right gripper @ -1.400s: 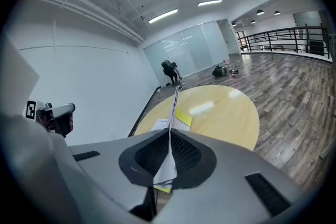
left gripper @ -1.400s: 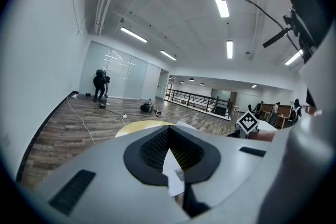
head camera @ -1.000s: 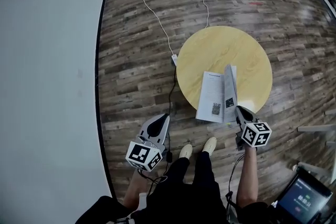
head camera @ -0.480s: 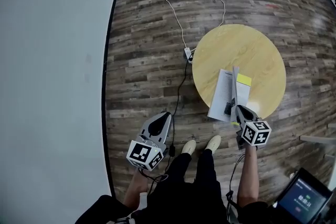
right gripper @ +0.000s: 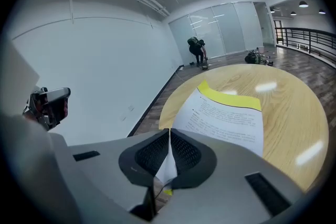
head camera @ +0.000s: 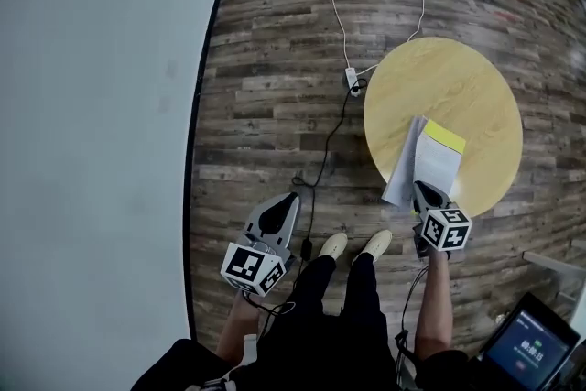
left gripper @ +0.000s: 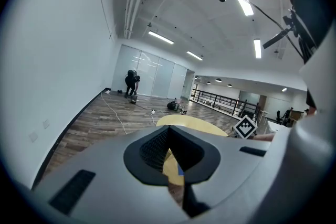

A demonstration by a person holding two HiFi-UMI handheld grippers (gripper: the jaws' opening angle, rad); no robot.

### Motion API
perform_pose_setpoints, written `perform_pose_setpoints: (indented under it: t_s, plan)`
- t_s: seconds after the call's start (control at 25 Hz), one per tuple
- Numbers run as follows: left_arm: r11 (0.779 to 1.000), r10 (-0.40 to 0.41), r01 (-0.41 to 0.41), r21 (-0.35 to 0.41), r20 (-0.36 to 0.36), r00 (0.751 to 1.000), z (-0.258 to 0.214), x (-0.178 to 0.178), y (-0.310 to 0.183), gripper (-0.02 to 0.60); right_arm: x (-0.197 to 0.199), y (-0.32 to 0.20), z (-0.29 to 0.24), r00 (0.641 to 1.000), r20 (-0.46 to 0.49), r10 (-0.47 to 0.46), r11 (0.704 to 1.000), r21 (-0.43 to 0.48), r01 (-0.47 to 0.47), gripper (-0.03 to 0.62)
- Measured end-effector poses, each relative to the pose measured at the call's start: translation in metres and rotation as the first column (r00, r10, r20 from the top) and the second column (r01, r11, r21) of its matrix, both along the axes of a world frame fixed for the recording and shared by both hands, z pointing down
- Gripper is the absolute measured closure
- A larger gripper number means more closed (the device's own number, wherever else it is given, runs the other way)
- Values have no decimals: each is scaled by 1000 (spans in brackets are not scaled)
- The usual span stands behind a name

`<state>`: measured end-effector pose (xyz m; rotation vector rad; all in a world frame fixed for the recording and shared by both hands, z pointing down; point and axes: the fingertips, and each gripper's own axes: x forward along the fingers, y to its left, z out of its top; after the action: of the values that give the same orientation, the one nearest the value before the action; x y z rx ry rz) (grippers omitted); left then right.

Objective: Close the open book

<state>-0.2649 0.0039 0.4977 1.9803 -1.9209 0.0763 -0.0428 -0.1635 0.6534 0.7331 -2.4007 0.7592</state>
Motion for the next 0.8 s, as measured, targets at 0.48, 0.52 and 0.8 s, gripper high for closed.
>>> perform_pose_setpoints:
  t_s: [0.48, 0.52, 0.8]
  plan:
    - [997, -68, 67, -28, -28, 997, 26, -24, 26, 583, -25, 9, 34, 997, -57, -49, 998, -36, 47, 577]
    - [997, -70, 69, -32, -31, 997, 28, -24, 27, 583, -26, 10, 38, 997, -60, -51, 998, -39, 48, 577]
    - [997, -69, 67, -49, -44, 997, 42, -23, 32, 583, -31, 13, 52, 998, -55, -41, 998, -55, 38, 577]
